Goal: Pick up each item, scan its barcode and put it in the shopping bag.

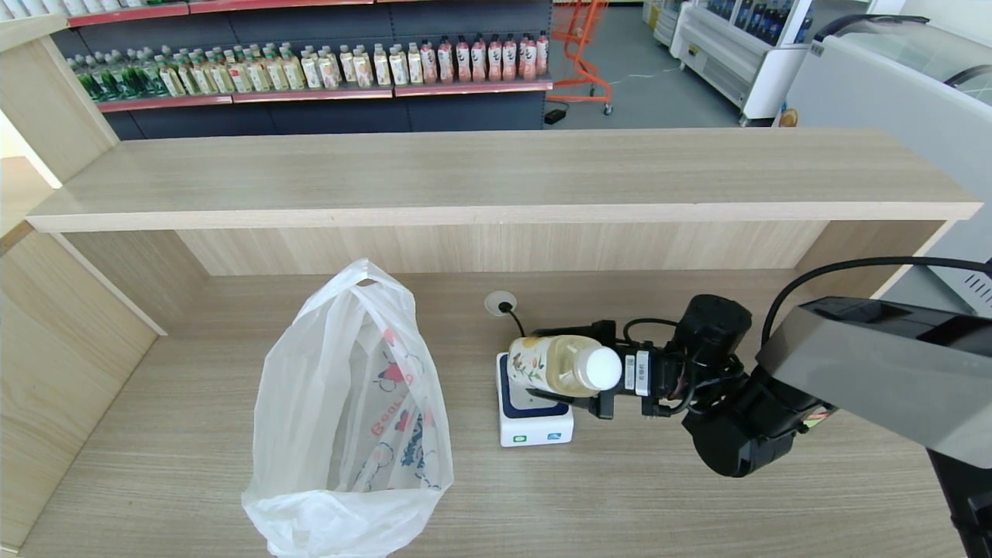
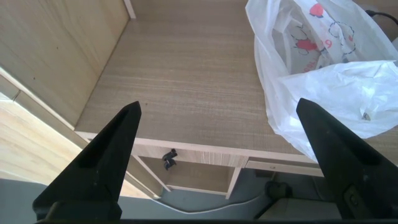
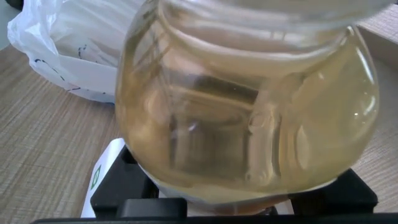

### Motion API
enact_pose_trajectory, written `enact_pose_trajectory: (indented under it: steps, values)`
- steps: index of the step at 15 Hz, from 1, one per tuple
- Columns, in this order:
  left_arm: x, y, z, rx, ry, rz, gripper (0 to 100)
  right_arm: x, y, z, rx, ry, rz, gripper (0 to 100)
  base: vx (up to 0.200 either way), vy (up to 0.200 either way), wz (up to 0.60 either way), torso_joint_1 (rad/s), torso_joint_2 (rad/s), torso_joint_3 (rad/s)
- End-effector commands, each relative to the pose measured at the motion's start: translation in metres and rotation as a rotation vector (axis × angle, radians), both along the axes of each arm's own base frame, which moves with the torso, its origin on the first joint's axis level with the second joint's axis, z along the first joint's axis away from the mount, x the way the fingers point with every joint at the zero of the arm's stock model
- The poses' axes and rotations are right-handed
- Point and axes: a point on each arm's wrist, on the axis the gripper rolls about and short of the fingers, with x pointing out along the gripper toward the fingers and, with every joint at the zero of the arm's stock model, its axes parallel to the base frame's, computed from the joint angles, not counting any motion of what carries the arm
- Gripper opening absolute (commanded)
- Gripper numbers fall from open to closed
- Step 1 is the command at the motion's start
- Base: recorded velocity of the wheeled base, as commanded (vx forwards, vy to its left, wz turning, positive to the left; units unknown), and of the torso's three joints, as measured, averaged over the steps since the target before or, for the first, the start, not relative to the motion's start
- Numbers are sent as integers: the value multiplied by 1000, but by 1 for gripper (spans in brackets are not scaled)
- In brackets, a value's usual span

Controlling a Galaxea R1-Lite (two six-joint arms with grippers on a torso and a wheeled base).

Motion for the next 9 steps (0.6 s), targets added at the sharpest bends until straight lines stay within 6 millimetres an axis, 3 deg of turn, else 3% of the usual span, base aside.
enact_pose_trajectory:
  steps: [1, 9]
  values:
    - [0, 0, 0, 0, 0, 1, 100, 1, 1, -3, -3, 8, -1, 0, 0, 0, 0, 0, 0, 0]
    - [0, 0, 0, 0, 0, 1, 100, 3, 2, -4, -1, 4, -1, 0, 0, 0, 0, 0, 0, 0]
